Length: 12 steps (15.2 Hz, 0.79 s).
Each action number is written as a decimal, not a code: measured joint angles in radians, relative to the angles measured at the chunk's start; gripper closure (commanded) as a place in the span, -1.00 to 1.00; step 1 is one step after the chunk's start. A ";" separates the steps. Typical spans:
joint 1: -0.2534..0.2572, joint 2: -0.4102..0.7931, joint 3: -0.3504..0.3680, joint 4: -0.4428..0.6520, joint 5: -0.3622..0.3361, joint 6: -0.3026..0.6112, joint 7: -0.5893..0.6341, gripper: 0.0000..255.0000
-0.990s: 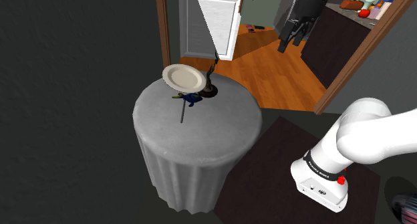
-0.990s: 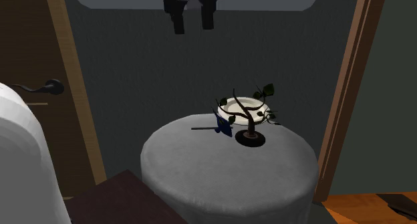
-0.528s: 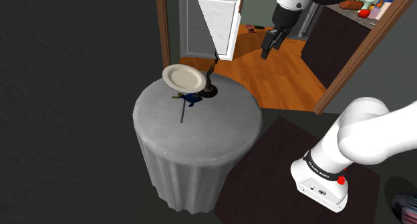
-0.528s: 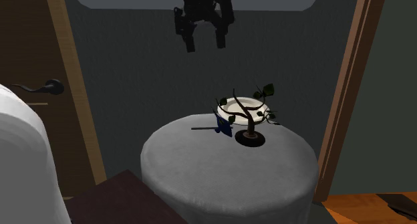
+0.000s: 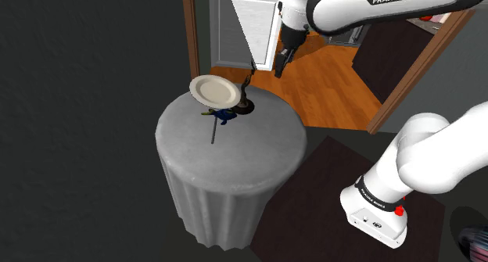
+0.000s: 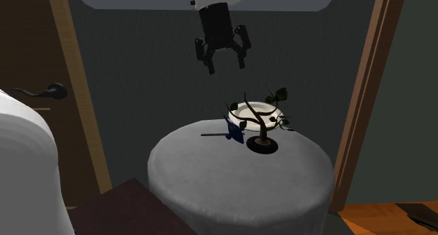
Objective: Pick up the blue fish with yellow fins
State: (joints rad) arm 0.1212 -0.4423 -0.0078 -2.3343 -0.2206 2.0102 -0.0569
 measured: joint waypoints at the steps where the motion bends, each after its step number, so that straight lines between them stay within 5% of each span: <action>1: 0.004 0.029 0.005 0.001 -0.014 0.032 -0.010 -1.00; 12: 0.045 0.378 0.082 0.111 -0.218 0.302 -0.045 -1.00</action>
State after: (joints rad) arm 0.1661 -0.0639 0.0743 -2.2233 -0.4383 2.3118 -0.1017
